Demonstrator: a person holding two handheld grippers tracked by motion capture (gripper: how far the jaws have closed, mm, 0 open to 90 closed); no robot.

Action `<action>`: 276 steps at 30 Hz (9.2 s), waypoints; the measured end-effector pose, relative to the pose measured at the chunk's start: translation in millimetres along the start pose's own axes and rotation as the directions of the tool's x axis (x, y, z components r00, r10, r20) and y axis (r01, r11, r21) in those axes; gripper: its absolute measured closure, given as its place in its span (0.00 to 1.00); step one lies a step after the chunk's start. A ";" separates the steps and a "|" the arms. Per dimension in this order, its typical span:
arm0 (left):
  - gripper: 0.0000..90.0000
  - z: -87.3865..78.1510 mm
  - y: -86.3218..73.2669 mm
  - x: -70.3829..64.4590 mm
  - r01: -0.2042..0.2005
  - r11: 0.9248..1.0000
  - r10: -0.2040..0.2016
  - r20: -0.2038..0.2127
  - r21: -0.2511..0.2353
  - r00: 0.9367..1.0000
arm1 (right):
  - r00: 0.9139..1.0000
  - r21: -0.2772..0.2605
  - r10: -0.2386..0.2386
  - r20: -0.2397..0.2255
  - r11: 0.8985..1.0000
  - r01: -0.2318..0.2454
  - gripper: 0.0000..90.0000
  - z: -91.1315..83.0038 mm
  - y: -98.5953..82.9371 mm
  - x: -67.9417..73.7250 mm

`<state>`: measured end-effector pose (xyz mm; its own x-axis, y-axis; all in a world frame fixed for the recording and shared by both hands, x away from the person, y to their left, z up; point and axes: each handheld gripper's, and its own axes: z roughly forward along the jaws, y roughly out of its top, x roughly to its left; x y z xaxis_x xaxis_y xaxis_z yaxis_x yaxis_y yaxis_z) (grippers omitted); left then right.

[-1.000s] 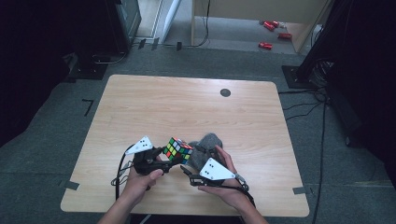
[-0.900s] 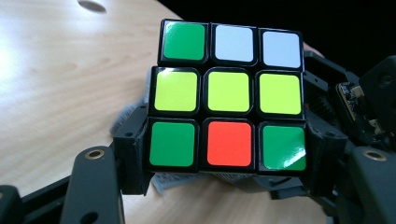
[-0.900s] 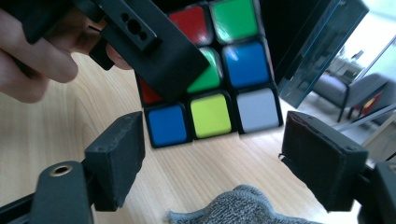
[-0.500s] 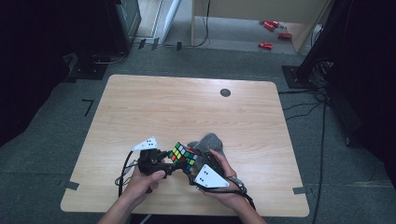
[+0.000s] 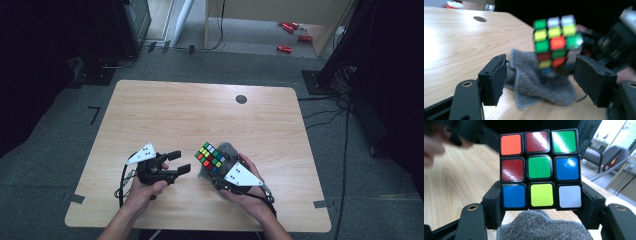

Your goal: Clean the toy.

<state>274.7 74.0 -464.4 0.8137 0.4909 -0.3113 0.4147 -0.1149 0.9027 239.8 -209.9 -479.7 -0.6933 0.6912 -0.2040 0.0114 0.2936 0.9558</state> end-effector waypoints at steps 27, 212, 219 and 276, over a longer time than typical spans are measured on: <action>0.20 27.2 -27.7 -44.7 -0.633 0.773 0.624 -0.251 0.056 0.740 | 0.850 0.211 0.498 -0.173 0.862 -0.462 0.38 2.3 27.5 14.0; 0.38 -14.2 1.9 -7.3 0.051 0.983 -0.029 0.126 -0.177 0.992 | 0.924 0.131 0.119 -0.364 0.988 -0.076 0.76 8.7 6.2 23.7; 0.38 -8.5 0.4 -4.5 0.066 0.991 -0.056 0.088 -0.119 0.995 | 0.959 0.146 0.207 -0.193 0.973 -0.181 0.69 4.2 -0.7 -2.6; 0.15 25.3 -4.6 -42.4 -0.272 0.939 0.307 -0.156 0.209 0.939 | 0.956 0.007 0.280 -0.094 0.960 -0.280 0.38 -5.6 17.0 -3.6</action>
<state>248.5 31.9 -462.9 0.8276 0.5605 0.0309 0.2533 -0.4220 0.8705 238.5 -211.1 -461.5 -0.7267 0.6808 0.0920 0.2104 0.0931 0.9732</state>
